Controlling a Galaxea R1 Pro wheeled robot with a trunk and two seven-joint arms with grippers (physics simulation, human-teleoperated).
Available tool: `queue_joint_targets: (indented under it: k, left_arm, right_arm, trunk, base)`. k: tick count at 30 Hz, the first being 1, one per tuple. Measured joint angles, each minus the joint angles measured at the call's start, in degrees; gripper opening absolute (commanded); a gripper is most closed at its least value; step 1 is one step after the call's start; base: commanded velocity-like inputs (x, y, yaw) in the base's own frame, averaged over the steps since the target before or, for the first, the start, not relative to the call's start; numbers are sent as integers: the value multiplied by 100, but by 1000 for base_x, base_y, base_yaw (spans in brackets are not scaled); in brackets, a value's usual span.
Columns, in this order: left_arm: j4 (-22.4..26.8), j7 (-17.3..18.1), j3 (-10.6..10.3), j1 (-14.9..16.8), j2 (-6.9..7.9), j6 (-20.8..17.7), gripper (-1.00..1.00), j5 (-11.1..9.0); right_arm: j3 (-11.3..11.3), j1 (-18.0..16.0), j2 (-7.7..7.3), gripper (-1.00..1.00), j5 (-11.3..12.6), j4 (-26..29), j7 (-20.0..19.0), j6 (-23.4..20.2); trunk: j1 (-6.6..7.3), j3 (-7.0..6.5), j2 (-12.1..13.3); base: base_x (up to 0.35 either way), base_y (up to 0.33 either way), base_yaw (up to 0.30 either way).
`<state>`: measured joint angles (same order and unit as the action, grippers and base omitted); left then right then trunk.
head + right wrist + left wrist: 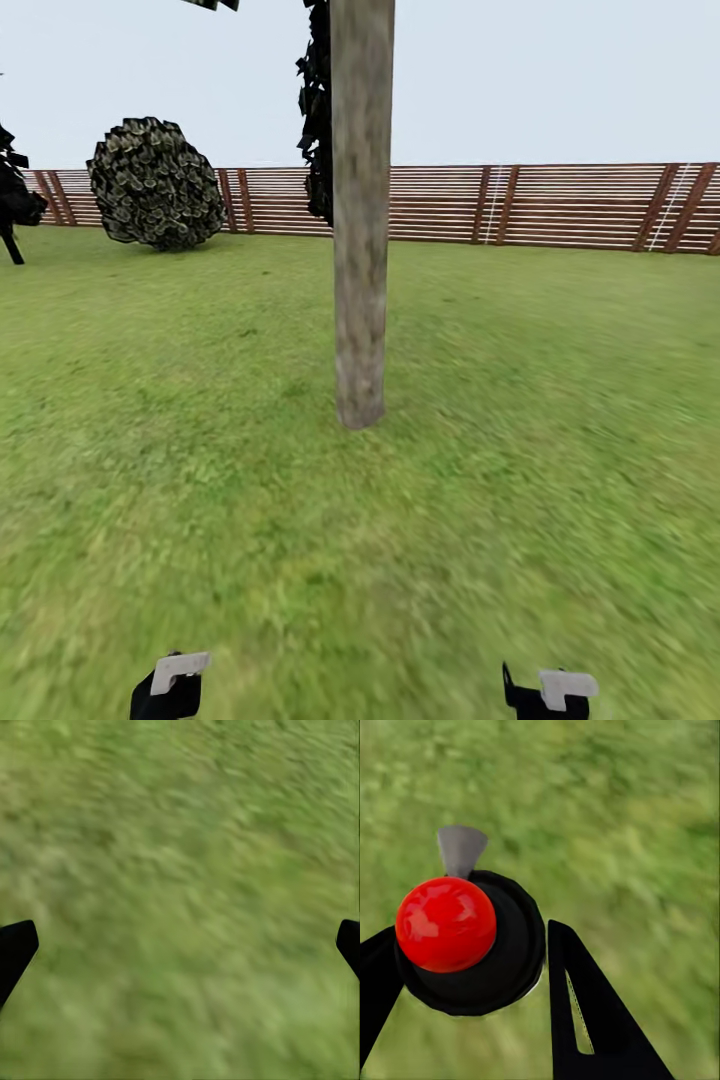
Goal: In the garden, pick up the pesticide atomizer on the floor and spray pesticide onto both trees until each tree trunk is fully covered.
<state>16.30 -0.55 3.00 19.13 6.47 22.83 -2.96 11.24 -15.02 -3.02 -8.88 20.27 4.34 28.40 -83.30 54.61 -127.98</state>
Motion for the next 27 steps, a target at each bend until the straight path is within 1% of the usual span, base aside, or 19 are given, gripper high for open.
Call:
queue_joint_targets:
  k: [11,22,27]
  left_arm:
    - [0,0,1,0,2,2,-100,0]
    - [0,0,-7,0,-2,2,-100,8]
    - [0,6,-8,0,0,8,-100,8]
  right_arm:
    - [-6,-2,0,100,0,0,0,0]
    - [-7,-4,0,100,0,5,0,0]
    - [-1,-3,0,100,0,6,0,0]
  trunk:
    - [0,-2,0]
    - [0,-2,0]
    - [0,-2,0]
  base:
    - [339,0,-50]
    - [339,-1,-3]
    - [339,-63,0]
